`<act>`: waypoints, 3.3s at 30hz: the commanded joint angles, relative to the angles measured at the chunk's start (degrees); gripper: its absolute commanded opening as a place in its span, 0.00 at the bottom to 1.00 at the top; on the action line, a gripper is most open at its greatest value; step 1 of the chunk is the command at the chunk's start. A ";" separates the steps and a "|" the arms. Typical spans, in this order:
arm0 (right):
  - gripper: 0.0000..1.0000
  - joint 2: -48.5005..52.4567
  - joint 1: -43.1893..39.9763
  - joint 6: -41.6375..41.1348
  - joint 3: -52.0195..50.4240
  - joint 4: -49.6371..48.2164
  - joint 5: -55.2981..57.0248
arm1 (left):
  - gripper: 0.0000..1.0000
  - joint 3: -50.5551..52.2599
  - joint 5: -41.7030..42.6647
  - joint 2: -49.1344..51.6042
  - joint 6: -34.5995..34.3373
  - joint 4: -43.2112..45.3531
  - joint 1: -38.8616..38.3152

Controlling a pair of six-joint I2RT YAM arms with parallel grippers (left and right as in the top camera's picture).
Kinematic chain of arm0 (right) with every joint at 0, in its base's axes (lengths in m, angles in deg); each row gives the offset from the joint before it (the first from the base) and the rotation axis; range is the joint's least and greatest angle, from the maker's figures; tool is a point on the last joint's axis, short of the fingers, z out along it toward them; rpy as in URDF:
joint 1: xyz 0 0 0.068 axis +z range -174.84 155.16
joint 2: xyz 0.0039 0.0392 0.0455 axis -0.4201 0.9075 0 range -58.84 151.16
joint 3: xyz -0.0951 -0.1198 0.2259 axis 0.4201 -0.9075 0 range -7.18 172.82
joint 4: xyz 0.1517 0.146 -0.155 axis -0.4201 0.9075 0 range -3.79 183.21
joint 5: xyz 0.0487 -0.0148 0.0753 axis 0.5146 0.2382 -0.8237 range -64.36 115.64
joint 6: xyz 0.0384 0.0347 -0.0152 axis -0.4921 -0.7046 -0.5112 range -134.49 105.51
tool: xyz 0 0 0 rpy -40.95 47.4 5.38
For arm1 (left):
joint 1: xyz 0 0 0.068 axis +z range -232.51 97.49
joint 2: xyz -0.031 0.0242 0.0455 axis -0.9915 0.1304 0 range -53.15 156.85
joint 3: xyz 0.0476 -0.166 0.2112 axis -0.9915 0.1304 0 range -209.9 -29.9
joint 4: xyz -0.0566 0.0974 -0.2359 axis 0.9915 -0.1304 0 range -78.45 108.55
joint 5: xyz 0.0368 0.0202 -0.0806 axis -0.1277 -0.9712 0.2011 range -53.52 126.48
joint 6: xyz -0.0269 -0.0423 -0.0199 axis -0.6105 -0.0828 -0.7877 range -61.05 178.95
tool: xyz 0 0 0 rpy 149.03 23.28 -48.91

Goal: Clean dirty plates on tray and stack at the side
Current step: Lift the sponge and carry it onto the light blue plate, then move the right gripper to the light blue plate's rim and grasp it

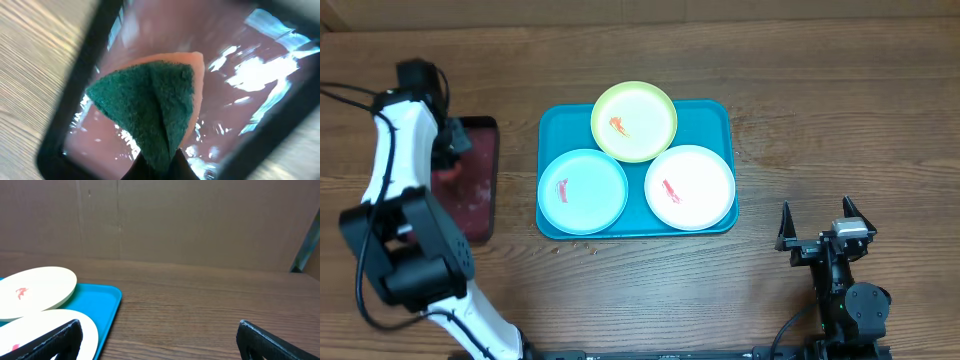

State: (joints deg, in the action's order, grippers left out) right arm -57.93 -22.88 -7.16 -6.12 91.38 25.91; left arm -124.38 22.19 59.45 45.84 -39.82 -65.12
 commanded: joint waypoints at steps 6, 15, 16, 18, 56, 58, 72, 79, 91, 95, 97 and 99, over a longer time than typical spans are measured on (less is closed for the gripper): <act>1.00 -0.13 -0.20 0.00 -0.61 -0.35 0.07 | 0.04 4.66 5.16 -4.68 0.28 6.75 0.48; 1.00 -0.13 -0.20 0.00 -0.61 -0.35 0.07 | 0.04 2.34 1.01 -3.63 -7.67 -1.09 0.92; 1.00 -0.13 -0.20 0.00 -0.61 -0.35 0.07 | 0.04 0.04 1.68 -5.11 -9.33 -3.48 0.92; 1.00 -0.13 -0.20 0.00 -0.61 -0.35 0.07 | 0.04 -3.82 3.93 -7.98 -10.60 -6.62 0.85; 1.00 -0.13 -0.20 0.00 -0.61 -0.35 0.07 | 0.42 27.21 19.12 -6.10 -11.78 15.56 -33.88; 1.00 -0.13 -0.20 0.00 -0.61 -0.35 0.07 | 0.48 27.17 19.23 -5.55 -11.78 15.37 -33.53; 1.00 -0.13 -0.20 0.00 -0.61 -0.35 0.07 | 0.56 2.49 20.41 -17.27 -9.22 -7.82 -28.55; 1.00 -0.13 -0.20 0.00 -0.61 -0.35 0.07 | 1.00 2.34 20.26 -22.97 -8.76 -12.28 -28.65; 1.00 -0.13 -0.20 -0.04 -0.61 -2.99 -1.33 | 1.00 8.09 20.28 -20.06 -9.20 -14.88 -28.65; 1.00 -0.13 -0.09 -5.40 -0.61 -8.87 -20.96 | 1.00 8.09 20.26 -19.91 -9.18 -15.54 -28.65; 1.00 -0.13 -0.09 -9.14 -0.61 -8.83 -33.59 | 1.00 8.09 20.28 -19.80 -9.18 -15.41 -28.65; 1.00 -0.13 -0.09 -10.75 -0.61 -11.17 -43.45 | 1.00 8.09 20.65 -19.80 -9.20 -15.52 -28.65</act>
State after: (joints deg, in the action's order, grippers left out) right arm -57.82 -22.88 -12.88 -6.12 82.68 3.33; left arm -116.49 42.43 39.32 36.42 -55.20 -93.38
